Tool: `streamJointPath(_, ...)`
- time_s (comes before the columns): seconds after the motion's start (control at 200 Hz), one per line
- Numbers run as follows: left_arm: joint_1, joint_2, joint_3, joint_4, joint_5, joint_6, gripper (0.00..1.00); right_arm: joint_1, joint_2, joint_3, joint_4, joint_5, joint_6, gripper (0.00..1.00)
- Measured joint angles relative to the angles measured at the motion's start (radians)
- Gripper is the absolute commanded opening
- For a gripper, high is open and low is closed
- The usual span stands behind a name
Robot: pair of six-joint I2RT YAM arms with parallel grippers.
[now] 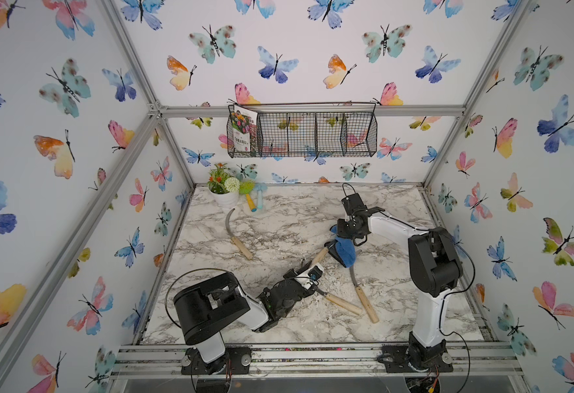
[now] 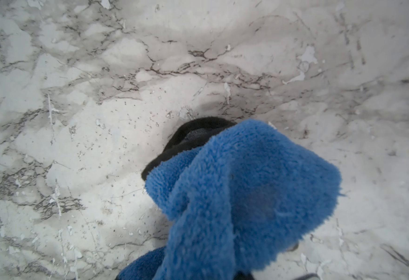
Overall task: Wipe small sickles with rags
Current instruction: Wipe the small sickle, then adjust the small sickle.
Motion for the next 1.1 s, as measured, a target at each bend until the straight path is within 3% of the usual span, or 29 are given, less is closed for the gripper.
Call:
streamJointPath(0.375, 0.021, -0.024, 0.005, -0.034, 0.024, -0.062, 0.00, -0.061, -0.012, -0.042, 0.019, -0.060, 0.013, 0.02)
streamJointPath(0.586, 0.135, -0.059, 0.005, -0.048, -0.116, -0.111, 0.00, -0.120, -0.024, -0.104, 0.013, -0.036, 0.013, 0.02)
streamJointPath(0.861, 0.137, -0.090, 0.001, -0.069, -0.110, -0.136, 0.00, -0.121, -0.032, -0.106, 0.011, -0.032, 0.004, 0.02)
streamJointPath(1.101, 0.199, -0.130, 0.034, -0.210, -0.035, -0.267, 0.00, -0.112, -0.223, -0.185, 0.024, -0.040, -0.012, 0.02)
